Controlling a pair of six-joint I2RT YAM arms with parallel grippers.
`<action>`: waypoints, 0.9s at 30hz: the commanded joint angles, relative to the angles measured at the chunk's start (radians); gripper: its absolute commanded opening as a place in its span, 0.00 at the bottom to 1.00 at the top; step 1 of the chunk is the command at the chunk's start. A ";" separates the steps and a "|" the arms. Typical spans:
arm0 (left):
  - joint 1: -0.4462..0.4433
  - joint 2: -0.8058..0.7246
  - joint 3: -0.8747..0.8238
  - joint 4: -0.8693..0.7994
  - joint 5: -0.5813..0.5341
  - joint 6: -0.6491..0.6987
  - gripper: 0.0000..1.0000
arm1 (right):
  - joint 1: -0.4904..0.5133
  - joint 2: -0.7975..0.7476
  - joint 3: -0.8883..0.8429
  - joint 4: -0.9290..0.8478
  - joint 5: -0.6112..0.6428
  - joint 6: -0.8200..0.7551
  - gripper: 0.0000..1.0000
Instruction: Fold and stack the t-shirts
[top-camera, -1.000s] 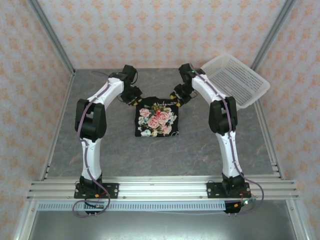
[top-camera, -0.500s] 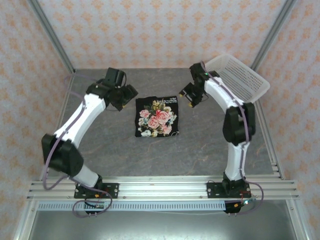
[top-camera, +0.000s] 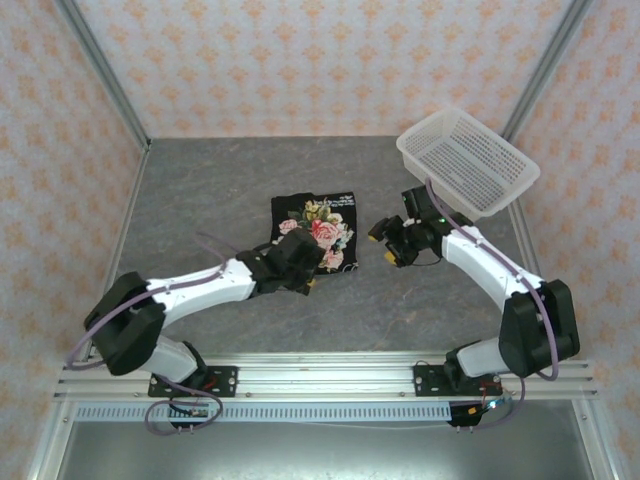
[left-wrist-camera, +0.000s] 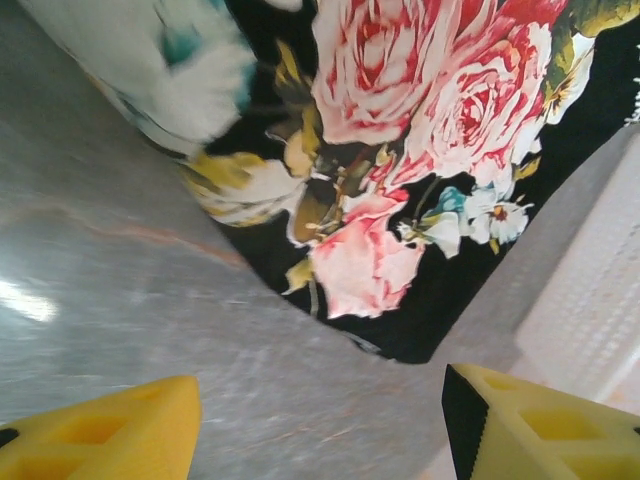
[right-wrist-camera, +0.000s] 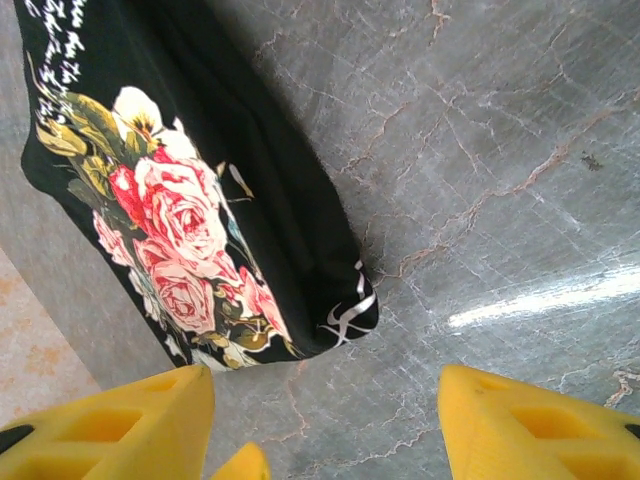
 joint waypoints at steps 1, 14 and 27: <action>-0.027 0.066 -0.013 0.181 -0.083 -0.184 0.67 | -0.001 -0.026 -0.003 0.038 -0.024 -0.025 0.61; -0.039 0.314 0.111 0.243 -0.048 -0.308 0.67 | -0.013 -0.064 -0.035 0.004 -0.027 -0.034 0.60; 0.040 0.409 0.138 0.245 -0.100 -0.295 0.15 | -0.031 -0.077 -0.040 -0.047 -0.025 -0.056 0.55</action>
